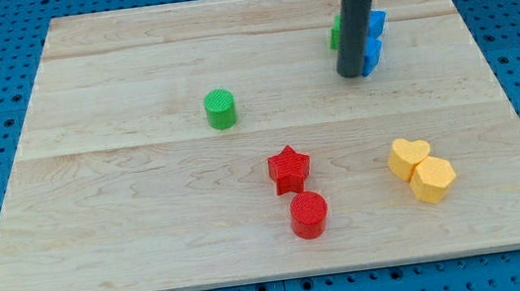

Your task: Nudge the red star down a bit

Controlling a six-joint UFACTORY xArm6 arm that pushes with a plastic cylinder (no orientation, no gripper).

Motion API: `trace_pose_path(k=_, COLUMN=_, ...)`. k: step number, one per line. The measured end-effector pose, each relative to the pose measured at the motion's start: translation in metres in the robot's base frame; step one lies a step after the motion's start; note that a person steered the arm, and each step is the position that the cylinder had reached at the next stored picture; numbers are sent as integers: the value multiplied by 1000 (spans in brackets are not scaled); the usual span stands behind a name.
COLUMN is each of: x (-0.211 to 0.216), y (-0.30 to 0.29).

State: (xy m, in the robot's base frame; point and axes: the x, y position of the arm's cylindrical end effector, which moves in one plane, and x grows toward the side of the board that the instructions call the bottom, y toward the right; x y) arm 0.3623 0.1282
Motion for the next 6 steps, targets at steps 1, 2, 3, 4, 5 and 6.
trace_pose_path(k=1, x=-7, y=7)
trace_pose_path(k=2, x=27, y=-3)
trace_pose_path(k=3, x=92, y=-48)
trace_pose_path(k=4, x=131, y=-130)
trace_pose_path(k=5, x=131, y=-210)
trace_pose_path(k=6, x=95, y=-214)
